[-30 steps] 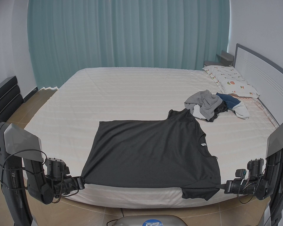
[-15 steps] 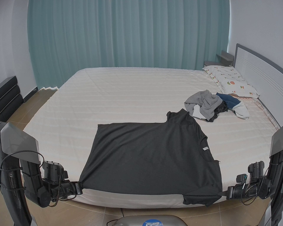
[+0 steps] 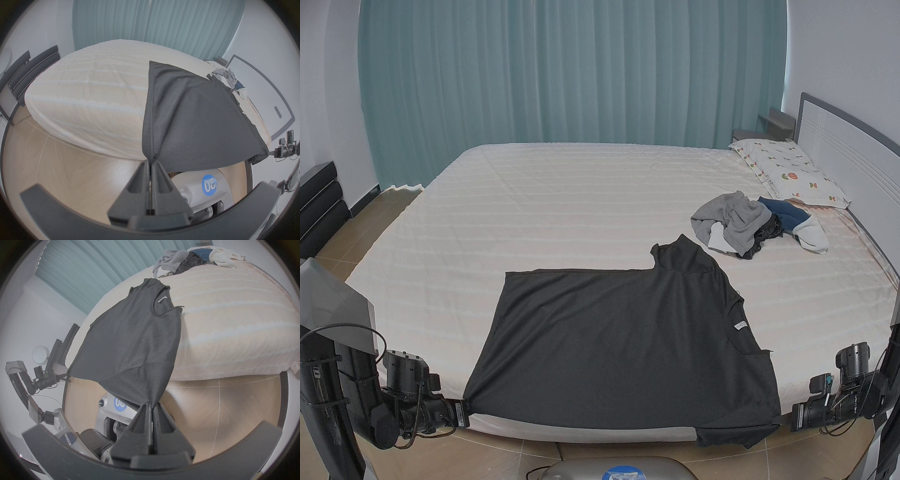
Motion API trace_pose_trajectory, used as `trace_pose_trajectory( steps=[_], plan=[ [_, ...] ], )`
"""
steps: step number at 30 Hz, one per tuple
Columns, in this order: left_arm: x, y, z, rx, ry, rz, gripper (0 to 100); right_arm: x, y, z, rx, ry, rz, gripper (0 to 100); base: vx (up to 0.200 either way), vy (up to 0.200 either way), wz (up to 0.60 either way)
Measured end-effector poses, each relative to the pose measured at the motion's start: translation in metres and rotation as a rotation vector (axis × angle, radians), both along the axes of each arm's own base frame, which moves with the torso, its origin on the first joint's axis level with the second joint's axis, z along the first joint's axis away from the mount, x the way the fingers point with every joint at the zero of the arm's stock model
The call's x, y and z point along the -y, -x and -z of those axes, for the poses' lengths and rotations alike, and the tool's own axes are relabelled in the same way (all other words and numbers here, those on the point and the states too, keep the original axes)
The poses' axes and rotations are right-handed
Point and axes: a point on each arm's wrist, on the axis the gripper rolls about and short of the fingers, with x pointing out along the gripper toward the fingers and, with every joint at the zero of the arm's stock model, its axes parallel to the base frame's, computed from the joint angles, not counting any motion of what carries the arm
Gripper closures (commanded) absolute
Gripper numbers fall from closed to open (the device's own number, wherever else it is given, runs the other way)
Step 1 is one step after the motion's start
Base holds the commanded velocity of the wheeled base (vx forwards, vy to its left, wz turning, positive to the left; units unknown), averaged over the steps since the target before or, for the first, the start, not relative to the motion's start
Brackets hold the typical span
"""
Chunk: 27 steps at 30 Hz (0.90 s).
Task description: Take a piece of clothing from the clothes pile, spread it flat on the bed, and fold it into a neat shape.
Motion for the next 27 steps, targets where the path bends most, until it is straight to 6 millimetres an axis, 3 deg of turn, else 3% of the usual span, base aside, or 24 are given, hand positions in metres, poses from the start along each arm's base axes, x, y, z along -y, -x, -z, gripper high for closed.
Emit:
trace_pose_trajectory(
  steps=[7,17,27],
  plan=[
    [0.002,-0.014,-0.011,0.086,0.039,-0.027,100,0.003,-0.012,-0.014,0.133,-0.010,0.043,100,0.000,0.000,0.00],
    [0.009,-0.056,-0.033,0.240,0.205,-0.146,100,0.006,-0.048,-0.032,0.275,-0.052,0.111,100,0.000,0.000,0.00],
    [0.017,-0.093,-0.041,0.238,0.311,-0.220,100,0.006,-0.084,-0.043,0.368,-0.080,0.120,100,0.000,0.000,0.00]
  ],
)
